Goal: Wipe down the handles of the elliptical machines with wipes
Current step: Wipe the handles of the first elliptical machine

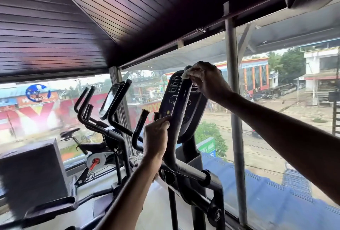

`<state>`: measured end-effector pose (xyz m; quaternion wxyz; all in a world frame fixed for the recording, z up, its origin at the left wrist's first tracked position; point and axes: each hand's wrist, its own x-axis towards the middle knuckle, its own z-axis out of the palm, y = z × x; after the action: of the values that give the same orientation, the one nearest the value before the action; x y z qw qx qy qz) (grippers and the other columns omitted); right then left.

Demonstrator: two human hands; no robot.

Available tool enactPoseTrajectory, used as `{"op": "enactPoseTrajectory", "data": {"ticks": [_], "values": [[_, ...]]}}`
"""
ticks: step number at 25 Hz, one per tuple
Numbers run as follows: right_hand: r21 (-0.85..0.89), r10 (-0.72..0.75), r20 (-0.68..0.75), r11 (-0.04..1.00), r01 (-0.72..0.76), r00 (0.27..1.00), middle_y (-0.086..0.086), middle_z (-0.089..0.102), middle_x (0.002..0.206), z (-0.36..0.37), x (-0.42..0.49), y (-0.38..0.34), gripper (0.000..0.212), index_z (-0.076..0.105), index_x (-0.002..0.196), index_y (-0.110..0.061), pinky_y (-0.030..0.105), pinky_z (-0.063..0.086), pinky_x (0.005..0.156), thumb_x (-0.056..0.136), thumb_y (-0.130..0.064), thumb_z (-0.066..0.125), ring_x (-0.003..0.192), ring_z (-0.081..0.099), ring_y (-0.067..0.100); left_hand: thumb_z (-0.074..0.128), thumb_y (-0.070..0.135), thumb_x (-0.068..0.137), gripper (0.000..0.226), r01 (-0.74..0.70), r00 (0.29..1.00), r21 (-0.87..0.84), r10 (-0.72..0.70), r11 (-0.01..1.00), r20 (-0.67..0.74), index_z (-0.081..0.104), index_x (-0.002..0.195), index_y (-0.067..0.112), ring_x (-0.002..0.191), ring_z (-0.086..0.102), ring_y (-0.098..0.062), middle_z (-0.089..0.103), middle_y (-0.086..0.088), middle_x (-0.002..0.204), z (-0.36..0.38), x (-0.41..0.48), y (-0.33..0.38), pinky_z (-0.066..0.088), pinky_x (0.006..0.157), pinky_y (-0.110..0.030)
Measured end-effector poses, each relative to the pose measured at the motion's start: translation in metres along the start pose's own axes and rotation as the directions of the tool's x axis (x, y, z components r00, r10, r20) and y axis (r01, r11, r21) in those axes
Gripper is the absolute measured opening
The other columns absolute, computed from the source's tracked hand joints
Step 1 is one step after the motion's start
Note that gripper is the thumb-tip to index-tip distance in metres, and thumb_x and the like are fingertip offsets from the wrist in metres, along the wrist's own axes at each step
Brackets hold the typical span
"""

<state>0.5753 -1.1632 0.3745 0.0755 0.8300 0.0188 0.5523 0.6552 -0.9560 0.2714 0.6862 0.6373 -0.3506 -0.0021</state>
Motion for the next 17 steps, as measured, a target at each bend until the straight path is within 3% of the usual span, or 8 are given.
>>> {"op": "enactPoseTrajectory", "data": {"ticks": [3,6,8,9,12,15,17], "values": [[-0.024,-0.039,-0.018,0.999,0.039,0.999,-0.006,0.071,0.12,0.008,-0.001,-0.001,0.028,0.078,0.116,-0.021,0.036,0.049,0.098,0.095,-0.006,0.07,0.11,0.067,0.016,0.061,0.007,0.095,0.041,0.004,1.0,-0.028,-0.004,1.0,0.016,0.082,0.086,0.041,0.093,0.076,-0.022,0.08,0.008,0.09,-0.007,0.0,-0.002,0.058,0.093,-0.055],[-0.004,0.038,-0.095,0.999,-0.039,0.995,-0.004,0.071,0.118,0.01,-0.004,0.001,0.029,0.079,0.114,-0.02,0.037,0.053,0.099,0.093,-0.003,0.072,0.11,0.067,0.018,0.065,0.007,0.097,0.021,0.045,0.998,-0.097,-0.042,0.994,0.04,0.081,0.104,0.019,0.095,0.077,-0.018,0.081,0.002,0.097,-0.011,-0.002,-0.007,0.059,0.096,-0.048],[-0.022,0.009,-0.068,1.0,-0.011,0.998,-0.002,0.073,0.121,0.014,-0.008,0.003,0.025,0.079,0.115,-0.018,0.023,0.041,0.11,0.094,-0.006,0.072,0.113,0.066,0.02,0.066,0.011,0.098,0.018,0.085,0.995,-0.137,-0.076,0.987,0.068,0.079,0.111,0.01,0.097,0.077,-0.019,0.081,-0.002,0.099,-0.013,-0.002,-0.009,0.058,0.097,-0.048],[-0.032,-0.001,-0.052,0.999,-0.001,0.999,-0.002,0.073,0.122,0.015,-0.006,0.003,0.024,0.079,0.115,-0.018,0.023,0.041,0.109,0.095,-0.007,0.072,0.113,0.065,0.019,0.066,0.013,0.098,0.02,0.095,0.994,-0.147,-0.085,0.985,0.073,0.078,0.113,0.009,0.098,0.077,-0.019,0.081,-0.003,0.1,-0.013,-0.001,-0.011,0.058,0.098,-0.047],[-0.042,0.019,-0.101,0.999,-0.024,0.995,-0.003,0.072,0.119,0.014,-0.004,0.002,0.022,0.08,0.112,-0.019,0.042,0.054,0.095,0.097,-0.008,0.069,0.111,0.067,0.019,0.065,0.013,0.098,0.02,0.095,0.993,-0.166,-0.083,0.981,0.08,0.078,0.113,0.009,0.098,0.077,-0.019,0.081,-0.003,0.1,-0.012,-0.001,-0.011,0.058,0.098,-0.046],[-0.077,-0.093,-0.032,0.993,0.091,0.995,-0.004,0.071,0.119,0.012,0.0,0.004,0.024,0.079,0.112,-0.02,0.041,0.054,0.093,0.097,-0.005,0.067,0.112,0.065,0.018,0.066,0.014,0.098,0.016,0.085,0.995,-0.157,-0.075,0.984,0.069,0.08,0.105,0.017,0.093,0.077,-0.018,0.081,0.0,0.094,-0.011,-0.001,-0.011,0.059,0.093,-0.042],[-0.12,-0.004,-0.075,0.993,-0.005,0.997,-0.002,0.07,0.112,0.011,0.013,0.004,0.025,0.08,0.109,-0.018,0.04,0.058,0.084,0.094,-0.001,0.069,0.105,0.063,0.019,0.066,0.014,0.098,0.017,0.081,0.995,-0.155,-0.071,0.985,0.071,0.081,0.103,0.02,0.091,0.077,-0.014,0.081,0.003,0.092,-0.011,-0.001,-0.01,0.059,0.089,-0.038]]}}
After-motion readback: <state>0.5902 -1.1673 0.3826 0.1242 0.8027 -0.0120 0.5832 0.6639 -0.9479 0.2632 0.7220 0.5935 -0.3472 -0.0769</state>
